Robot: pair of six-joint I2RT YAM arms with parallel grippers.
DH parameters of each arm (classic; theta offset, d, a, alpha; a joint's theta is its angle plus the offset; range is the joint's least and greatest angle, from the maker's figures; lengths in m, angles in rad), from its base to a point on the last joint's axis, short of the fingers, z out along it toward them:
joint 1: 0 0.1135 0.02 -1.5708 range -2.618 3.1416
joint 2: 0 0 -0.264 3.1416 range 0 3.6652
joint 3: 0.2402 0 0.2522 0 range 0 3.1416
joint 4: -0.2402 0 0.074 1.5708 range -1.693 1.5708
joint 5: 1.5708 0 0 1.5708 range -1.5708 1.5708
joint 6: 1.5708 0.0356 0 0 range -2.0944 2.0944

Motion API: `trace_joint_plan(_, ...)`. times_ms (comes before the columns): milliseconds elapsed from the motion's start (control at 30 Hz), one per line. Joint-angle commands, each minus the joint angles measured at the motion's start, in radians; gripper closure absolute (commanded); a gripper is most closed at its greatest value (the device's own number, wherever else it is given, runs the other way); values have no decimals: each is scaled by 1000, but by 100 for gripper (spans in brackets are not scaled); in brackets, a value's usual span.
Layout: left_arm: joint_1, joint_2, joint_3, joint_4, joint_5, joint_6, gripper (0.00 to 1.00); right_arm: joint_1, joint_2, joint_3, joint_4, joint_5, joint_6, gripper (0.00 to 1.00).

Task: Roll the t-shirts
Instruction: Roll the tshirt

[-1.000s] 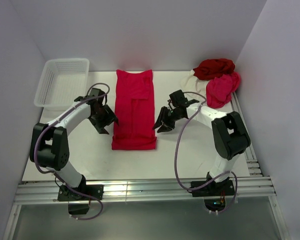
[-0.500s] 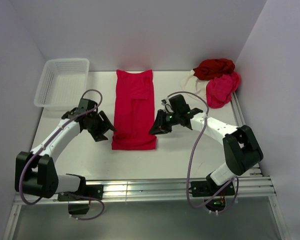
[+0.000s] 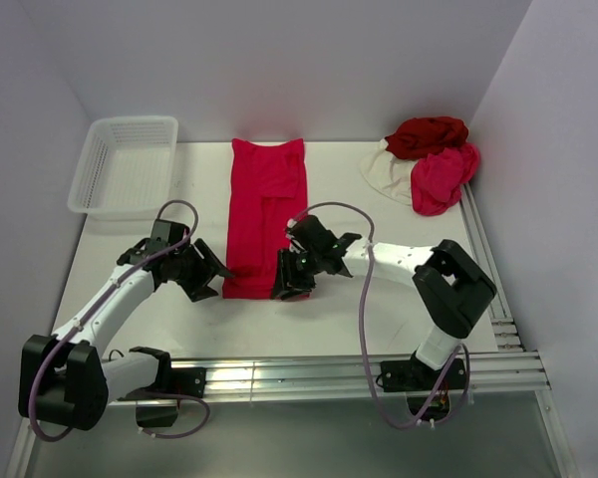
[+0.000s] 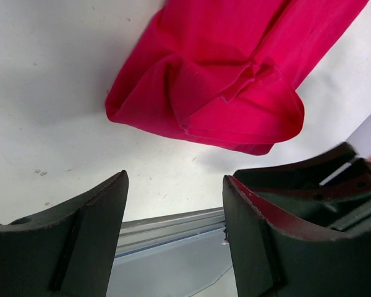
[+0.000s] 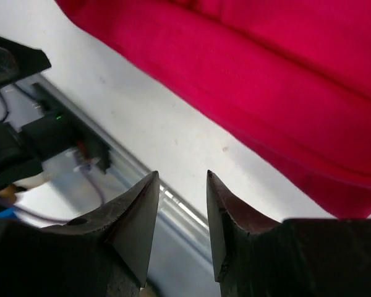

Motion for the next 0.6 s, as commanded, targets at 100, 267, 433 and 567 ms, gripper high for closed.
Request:
trace_joint_plan(100,-1,15,101,-38,-35,55,32,107,-17,209,-158,323,-302,57)
trace_joint_plan(267,2,18,135,-69,-70,59,32,154,-67,212,-129,403,-575,56)
trace_joint_plan(433,15,-8,153,-104,-106,58,30,200,-18,235,-143,489,-765,54)
trace_joint_plan(567,37,-48,173,-158,-152,59,29,226,33,274,-155,513,-842,36)
